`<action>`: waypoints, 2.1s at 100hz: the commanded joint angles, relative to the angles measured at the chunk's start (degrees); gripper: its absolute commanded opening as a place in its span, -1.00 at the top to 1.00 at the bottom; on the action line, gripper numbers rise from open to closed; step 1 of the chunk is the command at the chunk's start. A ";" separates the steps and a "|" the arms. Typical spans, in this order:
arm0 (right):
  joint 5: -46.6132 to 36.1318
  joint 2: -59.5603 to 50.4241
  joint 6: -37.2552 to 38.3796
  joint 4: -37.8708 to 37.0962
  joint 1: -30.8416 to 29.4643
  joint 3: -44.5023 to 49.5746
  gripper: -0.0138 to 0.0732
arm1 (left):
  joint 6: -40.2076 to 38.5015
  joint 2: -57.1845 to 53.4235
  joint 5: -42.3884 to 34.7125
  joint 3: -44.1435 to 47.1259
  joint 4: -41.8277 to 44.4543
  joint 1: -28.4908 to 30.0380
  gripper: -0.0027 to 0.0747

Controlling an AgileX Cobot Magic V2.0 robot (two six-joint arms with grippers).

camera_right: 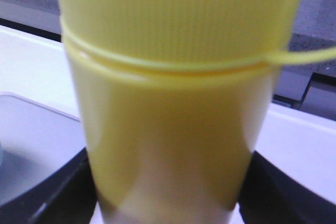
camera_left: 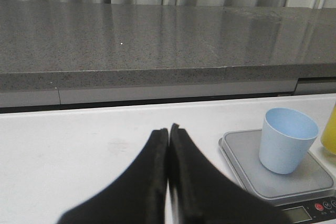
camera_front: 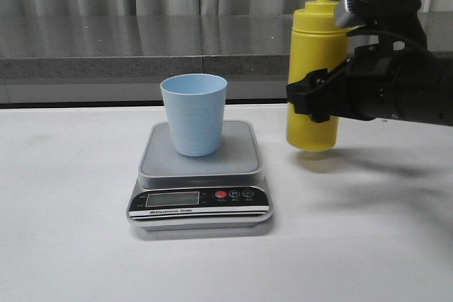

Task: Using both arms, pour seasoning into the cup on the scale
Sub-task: 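Lower the yellow bottle onto the table beside the scale with the right gripper, then open the right gripper and withdraw it from the bottle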

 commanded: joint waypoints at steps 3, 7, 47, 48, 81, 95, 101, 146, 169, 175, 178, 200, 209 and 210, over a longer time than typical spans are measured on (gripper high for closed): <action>-7.10 -0.51 -0.54 -0.62 -0.42 -1.20 0.02 | -0.25 0.37 -4.37 -1.59 -0.24 0.06 0.98; -7.45 0.16 -0.54 -0.70 -0.42 -1.20 0.02 | -0.25 0.37 -4.37 -1.59 -0.24 0.06 0.98; -9.71 3.70 -0.49 -2.49 -0.42 -0.72 0.02 | -0.25 0.37 -4.37 -1.59 -0.24 0.06 0.98; -9.71 3.70 -0.49 -2.50 -0.42 -0.64 0.02 | -0.25 0.37 -4.37 -1.59 -0.24 0.06 0.98; -12.59 3.70 -0.49 -2.49 -0.42 1.95 -0.57 | -0.25 0.37 -4.37 -1.59 -0.24 0.06 0.98; -12.92 3.70 -0.49 -2.37 -0.42 2.51 -0.85 | -0.25 0.37 -4.37 -1.59 -0.24 0.06 0.98; -12.85 3.70 -0.49 -2.37 -0.42 2.51 -0.85 | -0.25 0.37 -4.37 -1.59 -0.24 0.06 0.98; -12.82 1.22 -0.49 -1.45 -0.42 4.10 -0.85 | -0.25 0.37 -4.37 -1.59 -0.24 0.06 0.98; -12.68 -4.18 -0.49 2.57 -0.42 9.47 -0.85 | -0.25 0.37 -4.37 -1.59 -0.24 0.06 0.98; -12.72 -6.14 -0.49 3.77 -0.42 11.22 -0.85 | -0.25 0.37 -4.37 -1.59 -0.24 0.06 0.98; -12.72 -7.15 -0.55 4.42 -0.42 12.36 -0.85 | -0.25 0.37 -4.37 -1.59 -0.24 0.06 0.98; -10.15 -17.98 -0.90 7.42 -0.42 18.41 -0.85 | -0.25 0.37 -4.37 -1.59 -0.24 0.06 0.98; -3.70 -23.94 -0.95 7.77 -0.42 19.39 -0.85 | -0.25 0.37 -4.37 -1.59 -0.24 0.06 0.98; -2.27 -24.43 -0.95 7.78 -0.42 19.39 -0.85 | -0.25 0.37 -4.37 -1.59 -0.24 0.06 0.98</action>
